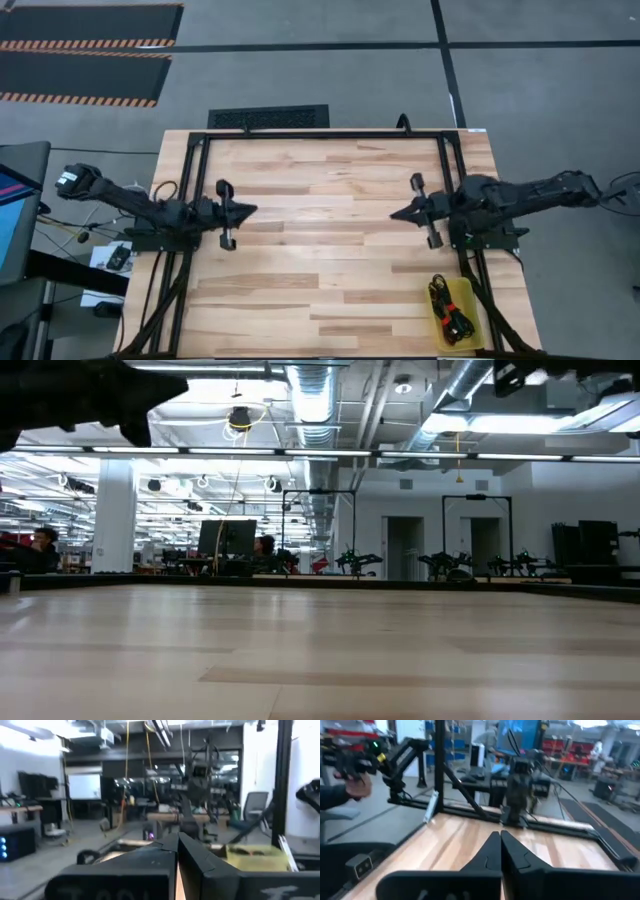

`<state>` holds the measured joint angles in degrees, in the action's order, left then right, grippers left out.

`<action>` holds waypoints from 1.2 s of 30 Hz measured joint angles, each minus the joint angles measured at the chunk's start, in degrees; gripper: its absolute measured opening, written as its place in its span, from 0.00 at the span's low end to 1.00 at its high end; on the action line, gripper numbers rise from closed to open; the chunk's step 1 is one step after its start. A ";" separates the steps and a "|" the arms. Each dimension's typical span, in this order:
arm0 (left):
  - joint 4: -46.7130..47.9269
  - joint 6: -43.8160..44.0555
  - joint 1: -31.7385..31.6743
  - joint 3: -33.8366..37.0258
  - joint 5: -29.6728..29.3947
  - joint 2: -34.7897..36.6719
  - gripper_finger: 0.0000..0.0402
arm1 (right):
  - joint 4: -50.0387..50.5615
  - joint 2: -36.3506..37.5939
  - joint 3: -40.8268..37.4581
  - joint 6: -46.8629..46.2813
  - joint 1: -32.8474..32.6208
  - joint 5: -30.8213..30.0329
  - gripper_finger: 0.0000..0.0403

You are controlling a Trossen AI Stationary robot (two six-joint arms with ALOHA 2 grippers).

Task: Pick and place USB-C Cables
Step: Return to Home Position

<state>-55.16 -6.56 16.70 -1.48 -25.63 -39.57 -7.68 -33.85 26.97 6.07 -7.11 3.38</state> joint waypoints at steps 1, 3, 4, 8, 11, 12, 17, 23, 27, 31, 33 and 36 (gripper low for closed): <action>0.85 -0.20 -1.22 -0.31 1.68 1.40 0.00 | 3.21 1.71 0.54 -0.03 0.60 -0.02 0.02; 3.37 -0.25 -3.61 -0.74 6.15 4.58 0.00 | 6.66 4.82 0.93 -0.23 1.55 -0.04 0.02; 4.73 0.16 -4.71 -0.89 8.06 6.11 0.00 | 7.71 6.26 0.80 -0.24 1.74 -0.03 0.02; 14.49 3.04 -8.34 -0.87 10.07 12.38 0.00 | 8.51 11.29 -1.85 -0.18 1.91 -0.03 0.02; 20.77 5.21 -10.22 -0.87 11.91 16.72 0.00 | 5.05 14.69 -5.25 -0.09 1.91 -0.04 0.01; 22.34 5.88 -10.75 -0.87 12.68 18.11 0.00 | 4.04 15.69 -6.21 -0.07 1.91 0.02 0.01; 30.09 7.52 -11.65 -0.87 13.85 24.55 0.00 | 3.16 19.50 -9.98 -0.93 1.95 0.59 0.01; 38.98 7.76 -11.68 -0.87 13.81 32.42 0.00 | 2.05 24.59 -13.15 -1.69 2.02 0.55 0.01; 44.09 7.84 -11.68 -0.87 13.75 37.38 0.00 | 2.31 28.13 -15.09 -2.71 2.02 0.56 0.01; 46.47 6.20 -11.66 -0.87 14.72 39.53 0.00 | 2.68 31.21 -17.42 -3.21 2.02 0.59 0.02; 46.90 5.13 -11.65 -0.71 15.15 39.28 0.00 | 2.72 32.34 -18.39 -3.93 2.07 0.53 0.02; 47.05 4.27 -11.64 0.83 15.00 39.47 0.00 | 2.16 32.77 -20.42 -5.04 2.18 0.42 0.02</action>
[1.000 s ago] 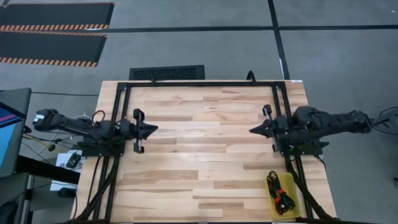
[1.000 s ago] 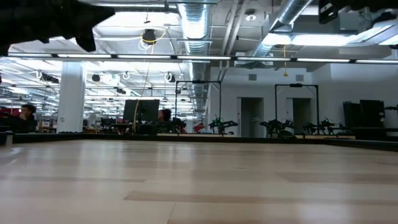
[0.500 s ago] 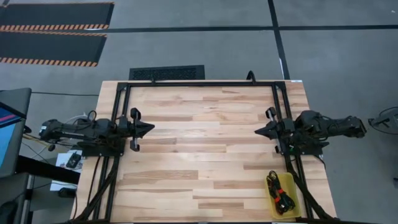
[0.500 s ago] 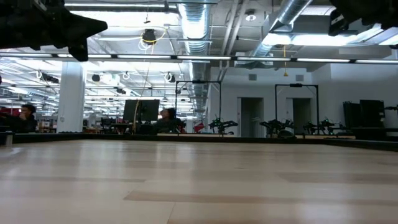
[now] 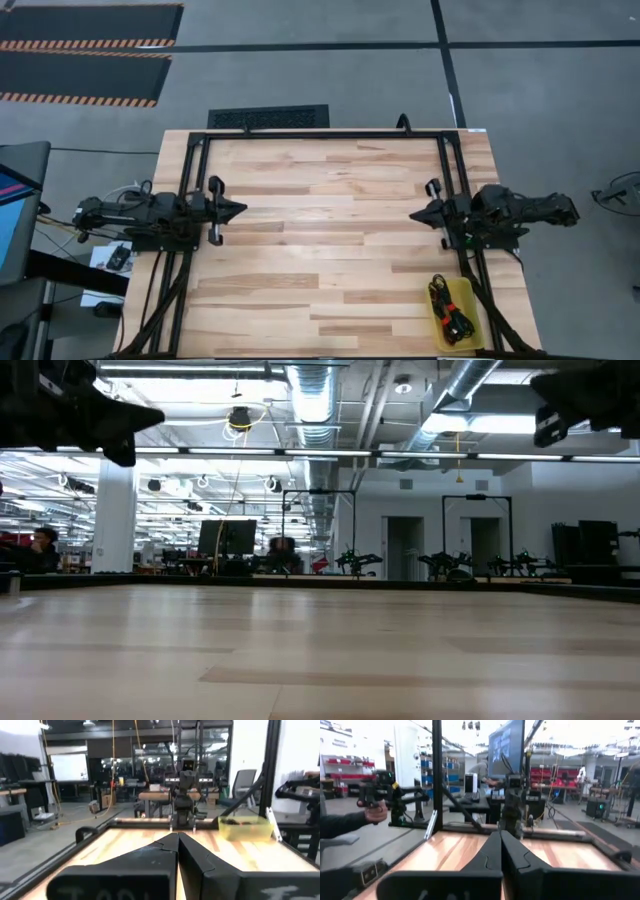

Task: Pick and place USB-C Cables
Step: Return to Home Position

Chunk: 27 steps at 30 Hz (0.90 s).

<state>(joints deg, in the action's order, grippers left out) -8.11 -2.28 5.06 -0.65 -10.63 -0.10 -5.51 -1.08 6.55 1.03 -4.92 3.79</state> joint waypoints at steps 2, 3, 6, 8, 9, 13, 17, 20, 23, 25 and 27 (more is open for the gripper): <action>0.77 0.68 0.00 0.03 -0.23 -0.14 0.00 | -1.43 -0.06 -1.65 -0.96 0.66 -0.02 0.02; 1.07 1.06 0.00 0.03 -0.17 -0.19 0.00 | -1.94 -0.06 -2.15 -1.54 1.13 -0.07 0.02; 1.99 1.20 0.02 0.03 0.37 -0.10 0.00 | -2.79 -0.06 -3.15 -3.27 2.64 0.24 0.02; 1.76 0.42 0.02 0.05 1.16 -0.06 0.00 | -3.03 -0.06 -3.76 -4.15 3.55 0.92 0.02; 1.95 0.21 0.02 0.05 1.24 -0.08 0.00 | -3.34 -0.04 -4.25 -4.60 3.93 1.09 0.02; 4.57 0.21 0.02 0.07 1.28 -0.11 0.00 | -1.36 -0.09 -6.05 -6.74 5.74 1.09 0.02; 5.38 0.91 0.02 0.10 2.94 -0.28 0.00 | 0.94 -0.12 -6.08 -8.10 7.44 1.83 0.02; 5.50 0.96 0.02 0.12 4.04 -0.28 0.00 | 1.12 -0.11 -6.08 -6.80 7.44 3.67 0.02; 5.54 0.98 0.02 0.14 4.42 -0.28 0.00 | 2.60 -0.14 -6.10 -5.74 6.98 3.55 0.03; 5.67 0.82 0.02 0.17 5.17 -0.28 0.00 | 2.72 -0.13 -6.12 -5.69 6.84 3.52 0.04; 5.86 0.50 0.02 0.18 5.98 -0.64 0.00 | 2.81 -0.13 -6.12 -5.69 6.84 3.52 0.06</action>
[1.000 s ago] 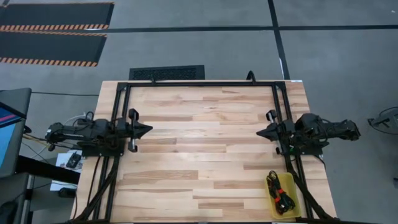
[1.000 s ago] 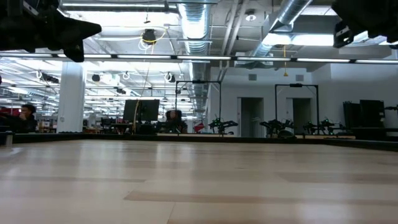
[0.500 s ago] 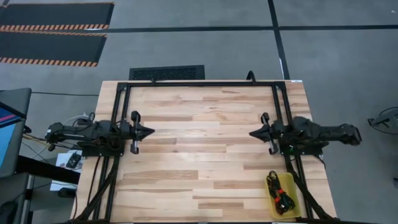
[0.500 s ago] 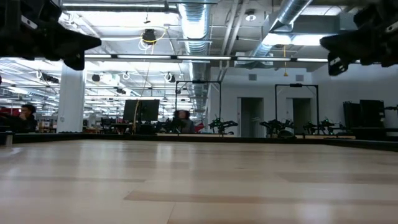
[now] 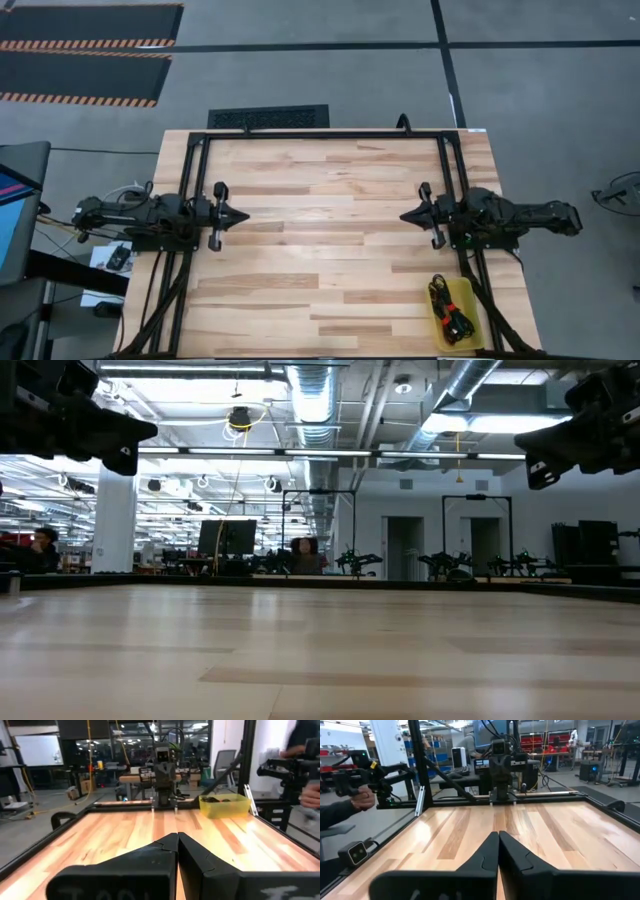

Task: Pick and place USB-C Cables
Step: Return to Home Position

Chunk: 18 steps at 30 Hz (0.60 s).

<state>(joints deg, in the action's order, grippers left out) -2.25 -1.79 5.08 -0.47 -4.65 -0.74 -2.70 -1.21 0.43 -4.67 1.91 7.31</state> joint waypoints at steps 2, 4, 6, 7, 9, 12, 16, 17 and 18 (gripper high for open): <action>0.17 -0.04 0.00 0.00 0.53 -1.26 0.00 | 0.13 0.00 -0.02 0.00 0.00 0.00 0.08; 0.10 -0.07 0.01 0.00 0.51 -3.31 0.00 | 0.20 0.00 -0.02 0.02 0.00 0.00 0.10; 0.13 -1.43 0.00 0.00 0.40 -5.41 0.00 | 0.20 0.00 -0.02 0.03 0.00 0.00 0.11; 0.10 -2.83 0.00 0.02 0.40 -6.32 0.00 | 0.20 0.00 -0.04 0.04 0.00 0.00 0.11; 0.02 -5.45 0.00 0.04 0.42 -7.96 0.00 | 0.31 0.00 -0.04 0.07 0.00 0.02 0.11; -0.16 -5.76 0.02 0.04 0.33 -9.77 0.00 | 0.22 0.00 -0.07 0.35 0.00 0.02 0.12; -1.33 -5.23 0.02 -0.85 -4.30 -9.99 0.00 | 0.15 0.00 -0.07 0.22 0.00 0.02 0.12; -0.86 -4.97 0.02 -1.70 -6.16 -10.08 0.00 | 0.15 0.00 -0.09 0.20 0.00 0.02 0.12; -0.85 -4.77 0.02 -2.60 -7.91 -10.07 0.00 | 0.15 0.00 -0.09 0.20 0.00 0.02 0.12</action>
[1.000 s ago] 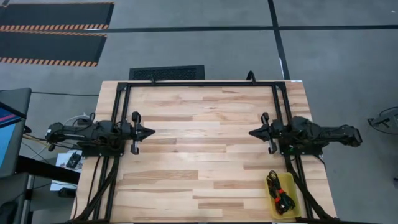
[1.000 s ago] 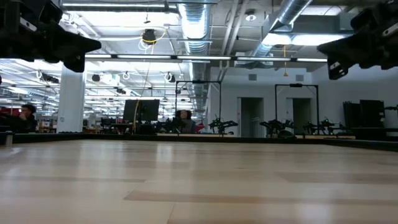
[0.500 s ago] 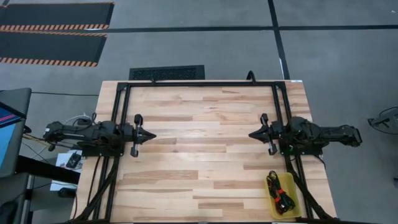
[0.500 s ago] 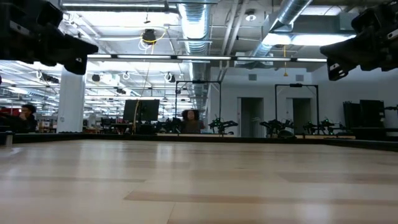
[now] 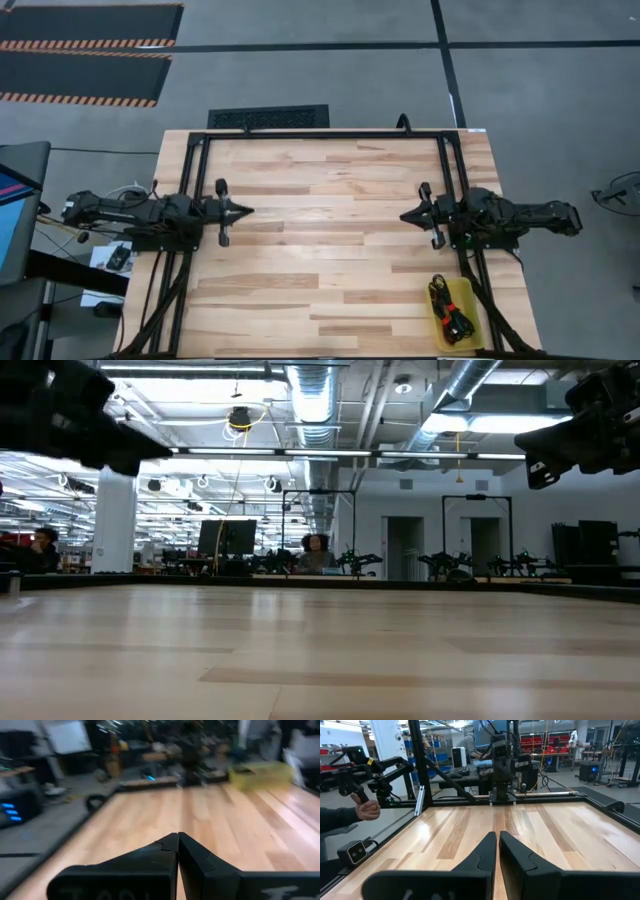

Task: Pick and place USB-C Cables
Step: Return to Home Position

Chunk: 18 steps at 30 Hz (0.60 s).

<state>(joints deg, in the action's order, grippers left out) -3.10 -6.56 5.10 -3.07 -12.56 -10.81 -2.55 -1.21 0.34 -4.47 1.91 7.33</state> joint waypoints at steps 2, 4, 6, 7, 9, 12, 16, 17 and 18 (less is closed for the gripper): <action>0.52 0.10 -0.02 -1.61 -2.71 0.15 0.00 | 0.00 0.00 0.00 0.00 0.00 0.00 0.12; 2.34 0.11 0.00 -2.42 -3.29 0.11 0.00 | 0.00 0.00 0.00 0.00 0.00 0.02 0.12; 3.05 0.51 0.00 -2.36 -2.95 0.05 0.00 | 0.00 0.00 -0.02 -0.02 0.00 0.02 0.12; 2.64 0.65 0.00 -2.36 -2.50 0.04 0.00 | 0.00 0.00 -0.02 -0.02 0.00 0.02 0.12; 1.88 0.85 0.00 -2.39 -1.22 0.12 0.00 | 0.00 0.00 -0.02 -0.02 0.00 0.03 0.12; -0.06 1.26 0.00 -2.17 -0.22 0.47 0.00 | -0.02 0.00 -0.03 -0.03 0.00 0.04 0.12; -8.83 1.27 -0.02 1.54 -0.11 1.11 0.00 | -0.02 0.00 -0.04 -0.04 0.00 0.04 0.12; -10.38 1.31 -0.01 2.53 -0.14 1.16 0.00 | -0.04 0.00 -0.04 -0.04 0.02 0.07 0.12; -11.16 1.16 -0.05 2.45 -0.18 1.30 0.00 | -0.04 0.00 -0.04 -0.05 0.02 0.09 0.12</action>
<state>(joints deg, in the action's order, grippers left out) -14.26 -5.40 5.06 -0.62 -12.75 -9.50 -2.58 -1.21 0.30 -4.52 1.93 7.42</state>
